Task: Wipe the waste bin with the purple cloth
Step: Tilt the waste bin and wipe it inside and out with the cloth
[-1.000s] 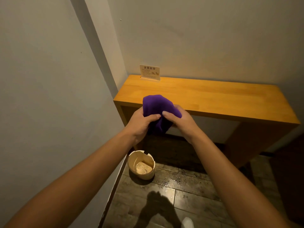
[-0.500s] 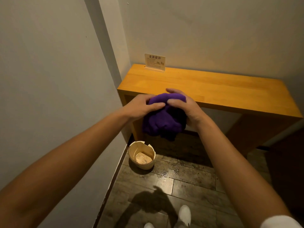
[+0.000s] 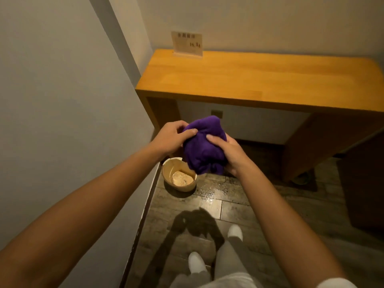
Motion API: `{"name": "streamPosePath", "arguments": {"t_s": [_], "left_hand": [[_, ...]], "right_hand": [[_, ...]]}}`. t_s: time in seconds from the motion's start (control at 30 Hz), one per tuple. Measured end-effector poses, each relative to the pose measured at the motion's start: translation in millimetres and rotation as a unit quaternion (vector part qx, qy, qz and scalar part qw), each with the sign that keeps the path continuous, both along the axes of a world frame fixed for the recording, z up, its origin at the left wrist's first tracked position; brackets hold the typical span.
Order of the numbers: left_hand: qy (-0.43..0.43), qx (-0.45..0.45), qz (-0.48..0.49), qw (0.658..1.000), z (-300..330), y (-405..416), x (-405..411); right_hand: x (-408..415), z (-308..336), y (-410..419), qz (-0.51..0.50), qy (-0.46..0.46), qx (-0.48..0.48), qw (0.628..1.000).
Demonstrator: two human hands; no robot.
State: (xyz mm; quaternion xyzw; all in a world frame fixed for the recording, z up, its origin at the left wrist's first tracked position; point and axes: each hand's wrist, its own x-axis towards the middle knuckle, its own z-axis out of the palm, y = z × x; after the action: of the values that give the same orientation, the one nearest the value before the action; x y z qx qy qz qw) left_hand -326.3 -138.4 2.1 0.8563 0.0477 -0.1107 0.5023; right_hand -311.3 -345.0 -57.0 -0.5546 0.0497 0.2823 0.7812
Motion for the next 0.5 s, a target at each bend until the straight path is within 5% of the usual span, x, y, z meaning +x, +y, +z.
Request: {"name": "streamPosePath", "arguments": {"t_s": [0.1,0.3,0.5], "left_hand": [[0.025,0.083,-0.033,0.996,-51,15,11],[0.078,0.052,0.06,0.994,-199,2,49],[0.113,0.155,0.063,0.979,-392,2,64]], "right_hand": [[20,-46,8,-0.016,0.048,-0.044,0.998],[69,-184,18,-0.063,0.153,0.023,0.986],[99,-345,15,-0.034,0.084,-0.094,0.991]]}}
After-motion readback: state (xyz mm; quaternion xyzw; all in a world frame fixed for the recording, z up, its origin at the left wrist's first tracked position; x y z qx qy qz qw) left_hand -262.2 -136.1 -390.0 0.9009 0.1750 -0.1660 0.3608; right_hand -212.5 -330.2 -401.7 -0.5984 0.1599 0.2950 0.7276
